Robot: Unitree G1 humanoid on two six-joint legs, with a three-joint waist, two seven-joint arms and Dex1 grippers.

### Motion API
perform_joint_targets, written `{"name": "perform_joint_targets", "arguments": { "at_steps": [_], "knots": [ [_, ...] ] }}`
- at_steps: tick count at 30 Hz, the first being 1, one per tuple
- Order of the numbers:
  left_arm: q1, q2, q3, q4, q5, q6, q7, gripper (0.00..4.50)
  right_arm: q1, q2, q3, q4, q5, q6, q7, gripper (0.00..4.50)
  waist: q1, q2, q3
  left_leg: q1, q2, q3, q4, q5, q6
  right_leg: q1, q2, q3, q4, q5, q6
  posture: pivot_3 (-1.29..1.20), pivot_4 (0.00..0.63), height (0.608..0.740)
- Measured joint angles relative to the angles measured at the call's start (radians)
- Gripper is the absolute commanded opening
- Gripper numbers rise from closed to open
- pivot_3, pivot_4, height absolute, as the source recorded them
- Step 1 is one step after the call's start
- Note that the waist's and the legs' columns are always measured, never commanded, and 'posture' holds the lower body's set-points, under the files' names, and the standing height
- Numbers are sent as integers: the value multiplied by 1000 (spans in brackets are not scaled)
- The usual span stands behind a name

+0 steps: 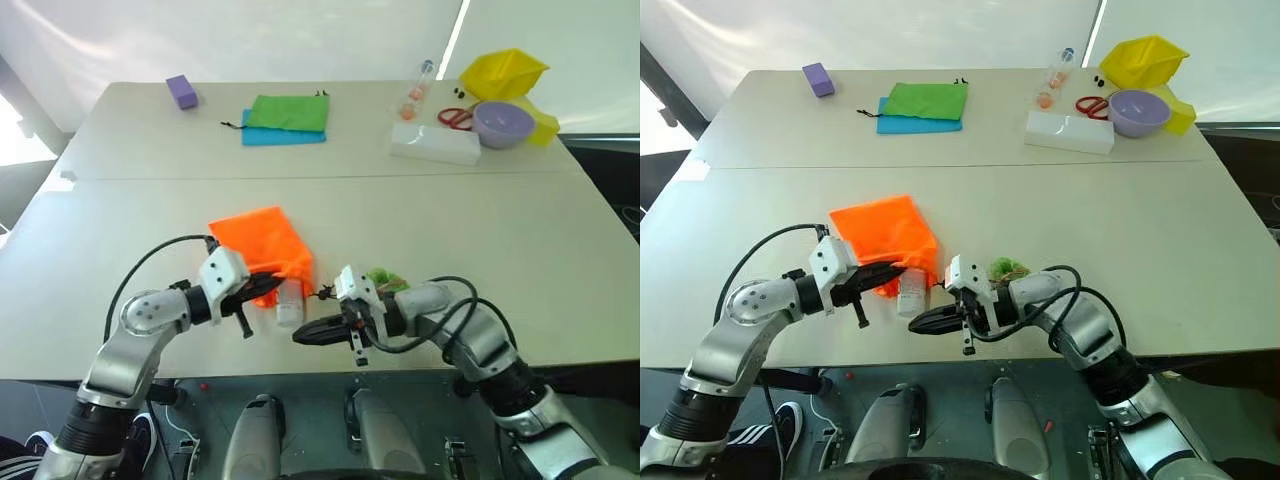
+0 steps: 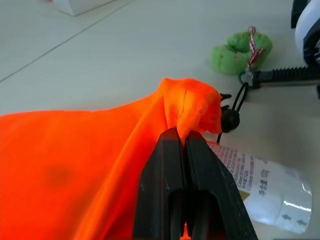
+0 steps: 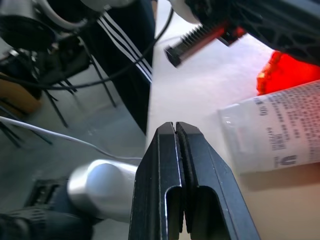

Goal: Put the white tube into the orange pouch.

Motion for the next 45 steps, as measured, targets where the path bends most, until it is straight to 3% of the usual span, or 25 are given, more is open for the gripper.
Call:
{"name": "perform_joint_targets", "arguments": {
  "at_steps": [10,17,32,39,45],
  "knots": [
    [4,2,2,-29,-10,40,4,0,-19,-14,54,17,-170,-114,-9,63,0,0,0,0,0,0,1,0,0,0,0,0,1,0,0,0,150,740],
    [7,17,2,-29,-14,56,-10,0,-20,74,49,54,-211,-116,-108,63,-2,0,0,0,0,0,2,0,0,0,0,0,1,0,0,0,150,740],
    [119,104,40,-29,-31,23,-69,0,-7,80,-38,69,-237,-126,-243,63,-4,0,0,0,0,0,2,0,0,-1,-1,0,1,0,0,0,150,740],
    [123,104,36,0,-16,-30,-86,0,-16,70,-109,91,-240,-154,-264,63,-3,0,0,0,0,1,-1,0,0,-1,-1,0,0,0,0,0,150,740],
    [91,65,32,52,35,-103,-51,0,4,115,-92,61,-215,-145,-256,63,-1,0,0,0,0,0,-1,0,0,-1,0,0,1,0,0,0,150,740]
  ]
}}
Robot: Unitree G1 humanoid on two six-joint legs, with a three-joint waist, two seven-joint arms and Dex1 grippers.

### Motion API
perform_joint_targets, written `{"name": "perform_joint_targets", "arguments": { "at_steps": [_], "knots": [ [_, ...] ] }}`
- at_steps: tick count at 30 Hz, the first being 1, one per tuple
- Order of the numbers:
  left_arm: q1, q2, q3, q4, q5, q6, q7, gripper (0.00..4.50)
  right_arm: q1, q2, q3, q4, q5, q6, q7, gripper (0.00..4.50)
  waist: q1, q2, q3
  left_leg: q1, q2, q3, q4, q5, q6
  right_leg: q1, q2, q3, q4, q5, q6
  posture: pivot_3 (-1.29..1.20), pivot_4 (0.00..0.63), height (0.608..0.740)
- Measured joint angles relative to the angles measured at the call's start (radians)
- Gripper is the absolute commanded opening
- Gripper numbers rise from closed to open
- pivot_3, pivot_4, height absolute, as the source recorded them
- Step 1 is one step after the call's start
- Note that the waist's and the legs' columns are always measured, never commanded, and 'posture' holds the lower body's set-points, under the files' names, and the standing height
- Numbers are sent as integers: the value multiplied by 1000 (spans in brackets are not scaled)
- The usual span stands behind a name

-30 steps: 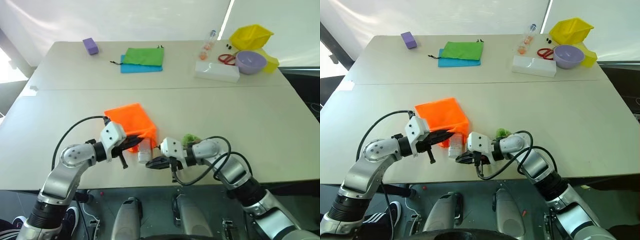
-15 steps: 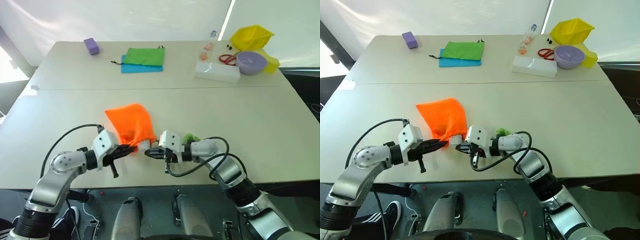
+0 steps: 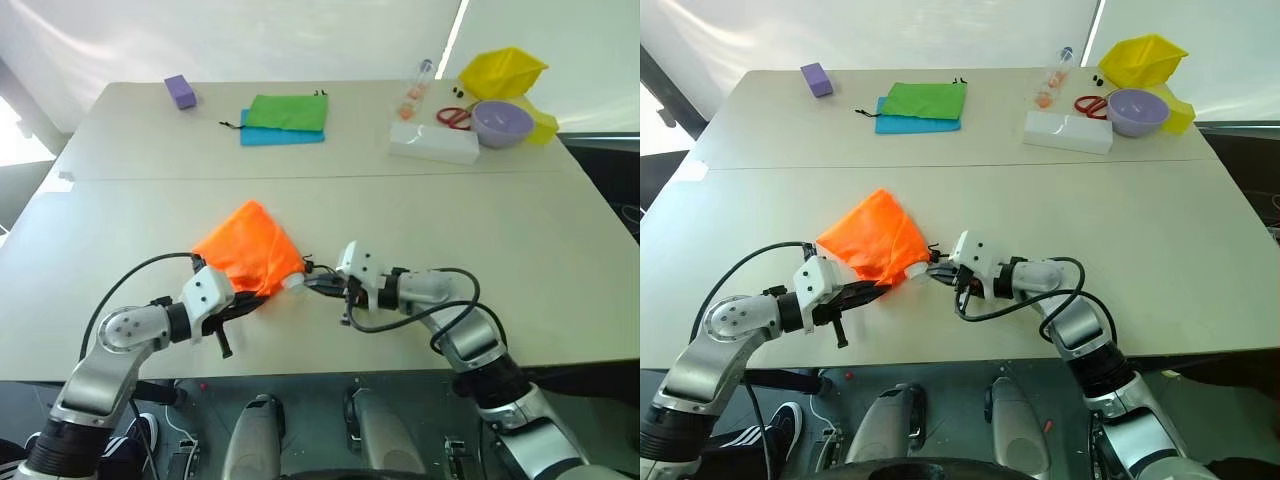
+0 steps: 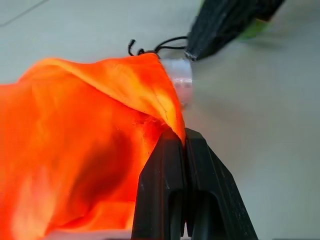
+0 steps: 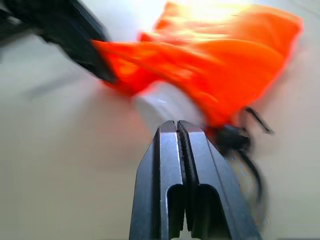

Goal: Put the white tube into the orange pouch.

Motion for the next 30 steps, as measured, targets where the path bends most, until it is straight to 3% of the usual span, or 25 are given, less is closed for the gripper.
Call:
{"name": "perform_joint_targets", "arguments": {
  "at_steps": [4,10,19,30],
  "knots": [
    [-16,-16,-5,0,3,-15,3,0,-19,-9,-3,23,-22,-30,-7,63,0,0,0,0,0,0,1,0,0,1,-1,0,0,0,0,0,150,740],
    [-6,-13,-5,9,8,-23,-20,0,22,-109,1,-30,13,-18,112,63,3,0,0,0,0,0,1,0,0,1,0,0,0,0,1,0,150,740],
    [-4,-11,-24,25,23,-49,-35,0,-39,73,36,124,-102,-95,-71,63,-3,0,0,1,0,-1,1,0,0,0,1,0,1,1,-2,0,150,740],
    [1,-5,-34,48,51,-82,-34,0,-46,77,40,140,-174,-111,-126,63,-3,0,0,0,0,0,0,0,0,0,1,0,0,1,-1,0,150,740]
  ]
}}
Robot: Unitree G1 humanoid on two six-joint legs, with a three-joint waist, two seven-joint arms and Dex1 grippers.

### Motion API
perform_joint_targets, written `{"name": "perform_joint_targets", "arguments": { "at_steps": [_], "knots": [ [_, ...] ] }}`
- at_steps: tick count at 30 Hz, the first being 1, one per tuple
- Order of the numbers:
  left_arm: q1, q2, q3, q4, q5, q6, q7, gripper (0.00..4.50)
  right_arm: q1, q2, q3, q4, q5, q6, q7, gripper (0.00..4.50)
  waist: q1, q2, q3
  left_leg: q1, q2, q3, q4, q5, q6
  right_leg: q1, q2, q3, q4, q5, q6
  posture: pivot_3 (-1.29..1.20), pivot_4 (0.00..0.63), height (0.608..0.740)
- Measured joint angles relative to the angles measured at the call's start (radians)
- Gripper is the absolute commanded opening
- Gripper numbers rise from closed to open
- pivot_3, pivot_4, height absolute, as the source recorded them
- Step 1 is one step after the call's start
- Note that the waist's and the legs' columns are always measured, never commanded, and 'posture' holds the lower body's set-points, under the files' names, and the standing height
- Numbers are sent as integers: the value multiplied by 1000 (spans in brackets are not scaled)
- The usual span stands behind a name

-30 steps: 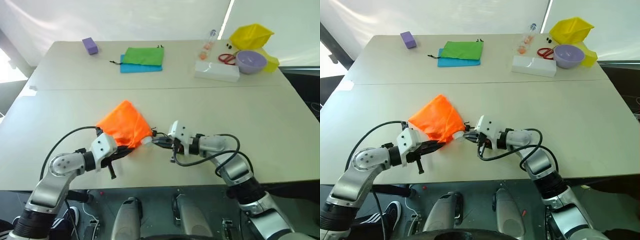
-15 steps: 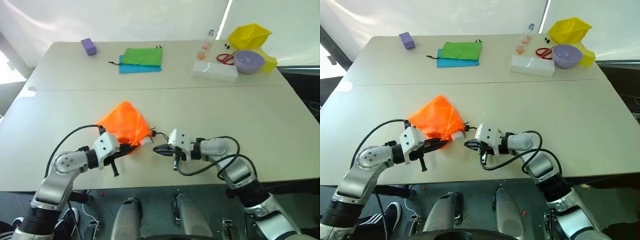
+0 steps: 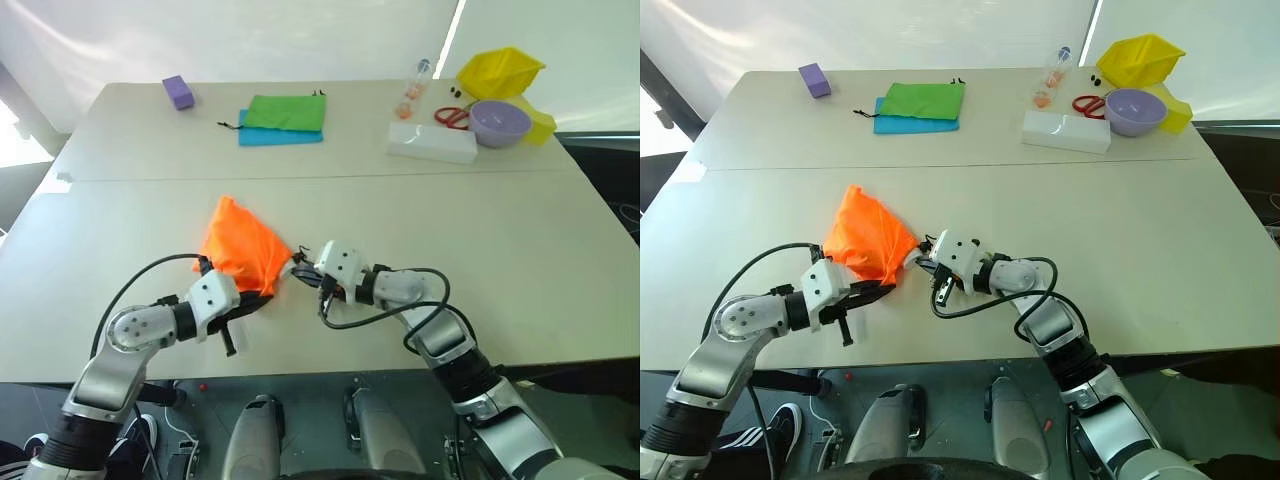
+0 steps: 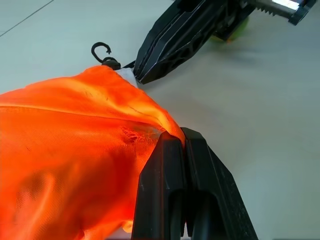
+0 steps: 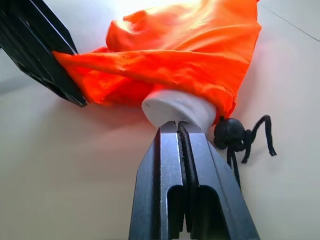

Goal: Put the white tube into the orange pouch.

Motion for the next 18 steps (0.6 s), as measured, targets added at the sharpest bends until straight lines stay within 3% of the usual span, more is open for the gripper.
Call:
{"name": "perform_joint_targets", "arguments": {
  "at_steps": [11,14,16,17,18],
  "knots": [
    [-5,20,0,-14,-9,39,-4,0,-44,-119,-129,-50,85,19,96,63,-1,0,0,0,0,0,0,0,0,0,0,0,0,0,0,0,150,740],
    [-11,20,0,-18,-18,49,-5,0,-75,-112,-133,-46,91,41,89,1361,1,0,0,0,0,0,-2,0,0,0,0,0,0,0,0,0,150,740],
    [-14,21,0,-22,-21,54,-8,0,-84,-111,-120,-43,78,68,79,2529,2,0,0,0,0,0,-2,0,0,0,0,0,0,0,0,0,150,740],
    [-15,22,1,-23,-21,59,-9,0,-85,-112,-110,-40,67,81,80,2938,2,0,0,0,0,0,-2,0,0,0,0,0,-1,0,0,0,150,740],
    [-16,23,1,-23,-21,62,-10,0,-85,-114,-94,-39,59,101,82,2938,2,0,0,0,0,1,-2,0,0,0,0,0,-1,0,1,0,150,740]
  ]
}}
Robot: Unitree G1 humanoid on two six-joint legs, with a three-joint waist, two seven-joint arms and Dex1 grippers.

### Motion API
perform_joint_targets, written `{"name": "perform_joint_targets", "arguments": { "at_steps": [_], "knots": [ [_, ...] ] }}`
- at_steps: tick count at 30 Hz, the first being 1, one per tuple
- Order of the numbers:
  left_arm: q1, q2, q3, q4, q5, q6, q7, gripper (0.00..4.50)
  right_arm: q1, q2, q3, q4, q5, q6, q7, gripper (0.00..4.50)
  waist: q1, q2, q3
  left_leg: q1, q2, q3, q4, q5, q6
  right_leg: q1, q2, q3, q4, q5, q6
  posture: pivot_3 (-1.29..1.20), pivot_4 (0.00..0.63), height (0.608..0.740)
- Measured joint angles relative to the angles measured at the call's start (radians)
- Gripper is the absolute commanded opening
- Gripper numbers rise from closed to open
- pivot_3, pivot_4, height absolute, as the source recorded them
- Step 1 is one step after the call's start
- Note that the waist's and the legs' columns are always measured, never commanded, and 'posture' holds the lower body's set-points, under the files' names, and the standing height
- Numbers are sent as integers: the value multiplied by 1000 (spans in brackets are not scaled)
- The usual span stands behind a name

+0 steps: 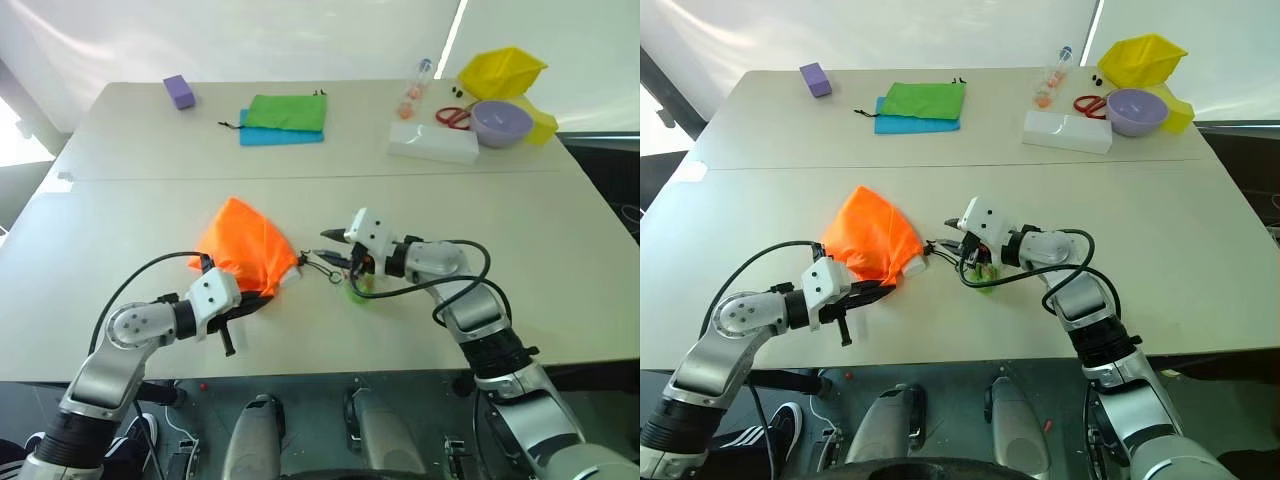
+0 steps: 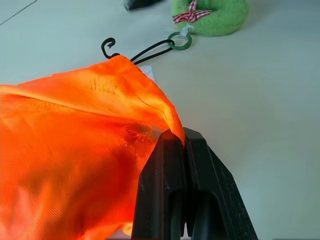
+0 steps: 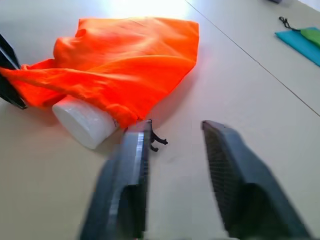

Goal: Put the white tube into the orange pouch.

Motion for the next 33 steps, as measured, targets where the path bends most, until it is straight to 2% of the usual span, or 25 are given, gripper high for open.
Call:
{"name": "perform_joint_targets", "arguments": {
  "at_steps": [12,20,23,28,33],
  "knots": [
    [-2,-1,1,-19,0,7,9,0,-37,-53,57,-5,-54,194,28,2938,1,0,0,0,0,0,0,0,0,0,0,0,0,0,0,0,150,740],
    [15,-1,1,-23,0,7,16,0,-9,-130,37,-108,18,289,115,2938,2,0,0,0,0,0,1,0,0,0,0,0,0,0,0,0,150,740],
    [12,-1,1,-32,0,9,18,0,-3,-129,-12,-141,76,334,120,2938,1,0,0,0,0,0,1,0,0,0,0,0,0,0,0,0,150,740],
    [10,-2,0,-36,0,9,17,0,34,-250,-5,-188,67,275,174,2938,4,0,0,0,0,0,0,0,0,0,-1,0,-2,0,1,0,150,740],
    [6,-6,-2,-26,1,-3,15,0,57,-264,29,-167,31,203,170,2938,-2,0,0,0,0,0,0,0,0,1,0,0,-1,0,1,0,150,740]
  ]
}}
